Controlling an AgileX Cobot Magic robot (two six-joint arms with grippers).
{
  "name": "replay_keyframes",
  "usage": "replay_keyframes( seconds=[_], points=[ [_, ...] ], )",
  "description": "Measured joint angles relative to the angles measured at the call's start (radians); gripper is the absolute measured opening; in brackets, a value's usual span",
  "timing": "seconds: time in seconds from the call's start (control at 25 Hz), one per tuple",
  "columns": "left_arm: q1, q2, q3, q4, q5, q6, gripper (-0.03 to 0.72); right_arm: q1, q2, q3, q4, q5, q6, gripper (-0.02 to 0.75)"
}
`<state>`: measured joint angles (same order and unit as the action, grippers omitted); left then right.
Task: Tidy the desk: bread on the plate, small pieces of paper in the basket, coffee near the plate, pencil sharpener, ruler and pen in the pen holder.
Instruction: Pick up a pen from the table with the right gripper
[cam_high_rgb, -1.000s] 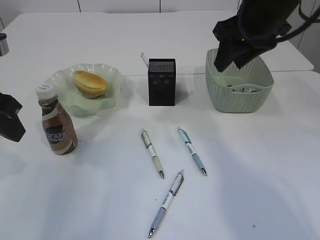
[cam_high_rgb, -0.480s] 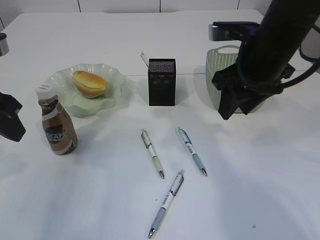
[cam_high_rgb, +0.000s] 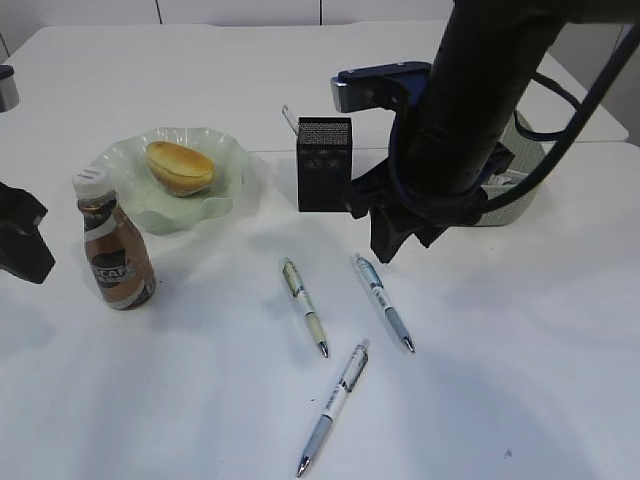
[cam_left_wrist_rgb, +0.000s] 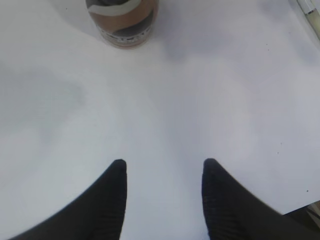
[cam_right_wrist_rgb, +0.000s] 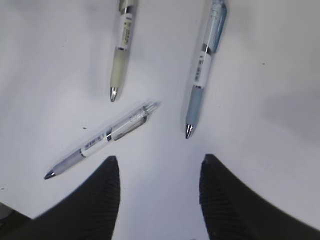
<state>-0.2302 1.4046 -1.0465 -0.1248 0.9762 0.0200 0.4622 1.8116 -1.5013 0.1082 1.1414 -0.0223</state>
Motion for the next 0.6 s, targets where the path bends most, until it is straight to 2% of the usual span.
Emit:
replay_keyframes(
  seconds=[0.6],
  points=[
    [0.001, 0.0, 0.0, 0.0, 0.0, 0.0, 0.34, 0.0, 0.136, -0.021, -0.057, -0.133, 0.064, 0.406]
  ],
)
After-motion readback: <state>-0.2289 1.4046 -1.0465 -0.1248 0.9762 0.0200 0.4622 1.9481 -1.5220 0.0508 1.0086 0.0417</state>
